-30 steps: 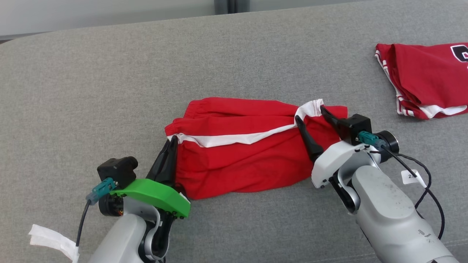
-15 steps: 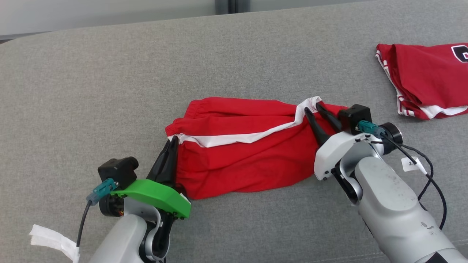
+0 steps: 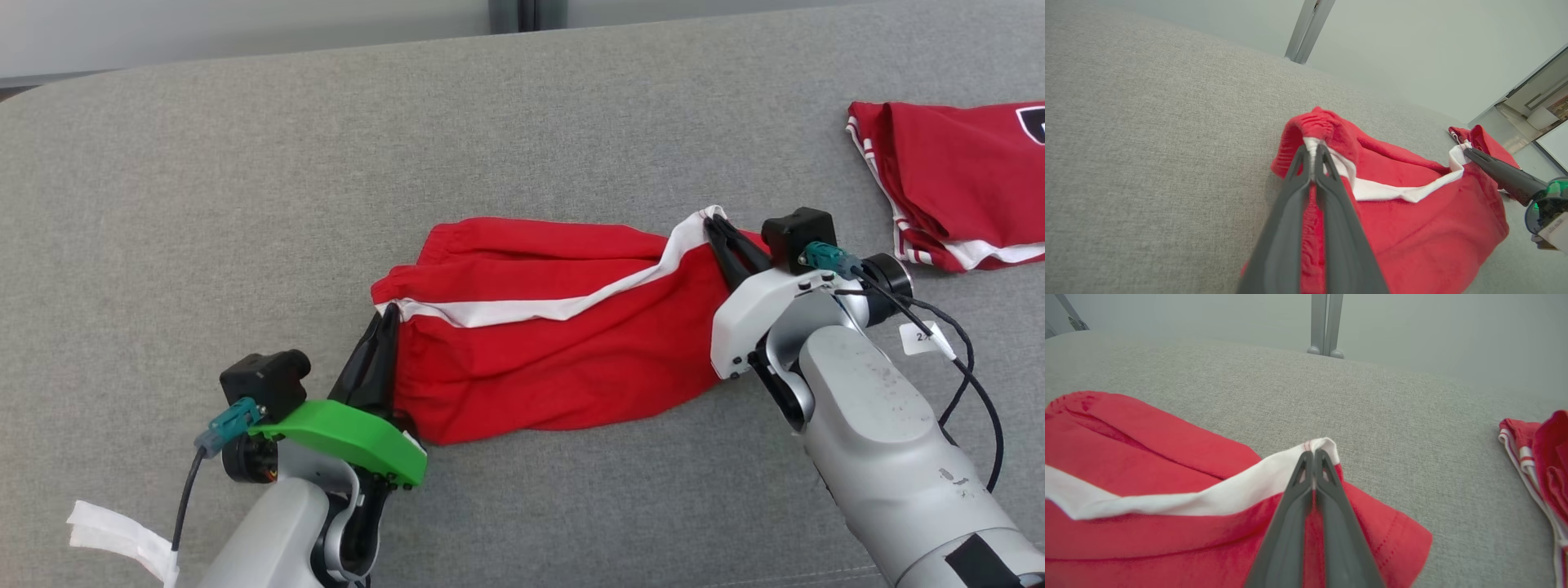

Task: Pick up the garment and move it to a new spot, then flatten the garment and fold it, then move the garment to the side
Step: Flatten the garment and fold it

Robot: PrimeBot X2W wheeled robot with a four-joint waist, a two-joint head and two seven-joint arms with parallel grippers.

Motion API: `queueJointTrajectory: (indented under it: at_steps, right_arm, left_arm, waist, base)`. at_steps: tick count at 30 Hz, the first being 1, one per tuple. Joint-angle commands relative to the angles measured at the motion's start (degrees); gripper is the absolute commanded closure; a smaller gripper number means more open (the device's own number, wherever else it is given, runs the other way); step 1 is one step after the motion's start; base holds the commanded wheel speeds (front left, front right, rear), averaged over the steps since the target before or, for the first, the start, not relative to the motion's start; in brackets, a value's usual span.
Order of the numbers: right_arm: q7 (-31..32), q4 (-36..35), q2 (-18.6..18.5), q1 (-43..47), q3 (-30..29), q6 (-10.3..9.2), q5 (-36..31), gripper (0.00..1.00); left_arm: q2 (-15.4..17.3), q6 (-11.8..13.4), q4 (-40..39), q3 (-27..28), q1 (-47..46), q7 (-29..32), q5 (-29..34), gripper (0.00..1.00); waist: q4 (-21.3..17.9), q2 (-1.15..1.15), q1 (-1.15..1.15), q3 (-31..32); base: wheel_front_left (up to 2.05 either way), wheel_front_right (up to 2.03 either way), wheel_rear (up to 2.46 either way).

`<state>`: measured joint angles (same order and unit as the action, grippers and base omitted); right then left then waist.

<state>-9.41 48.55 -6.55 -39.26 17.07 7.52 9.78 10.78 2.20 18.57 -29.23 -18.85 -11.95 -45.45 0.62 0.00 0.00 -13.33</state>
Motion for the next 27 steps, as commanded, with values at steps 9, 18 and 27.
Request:
queueJointTrajectory:
  at_steps: [9,18,27]
  right_arm:
    - [-4.6,-4.8,-0.2,1.5,-1.5,-0.07,-0.5,1.0]
    - [-5.4,-23.0,-2.7,10.9,-5.7,-0.07,1.6,1.0]
    - [-1.7,-48.6,-2.9,22.1,-12.2,-0.07,-0.4,1.0]
  left_arm:
    - [1.6,0.7,-2.8,2.1,0.1,-1.6,0.3,1.0]
    - [3.6,2.9,-12.0,4.2,2.9,-2.3,1.4,1.0]
    - [5.3,5.2,-24.3,6.1,5.3,-2.6,2.2,1.0]
  waist:
    - [-1.0,0.0,0.0,3.3]
    - [-1.4,0.0,0.0,5.4]
    - [-2.5,0.0,0.0,6.0]
  base:
    - [0.0,0.0,0.0]
    - [0.0,0.0,0.0]
    - [0.0,0.0,0.0]
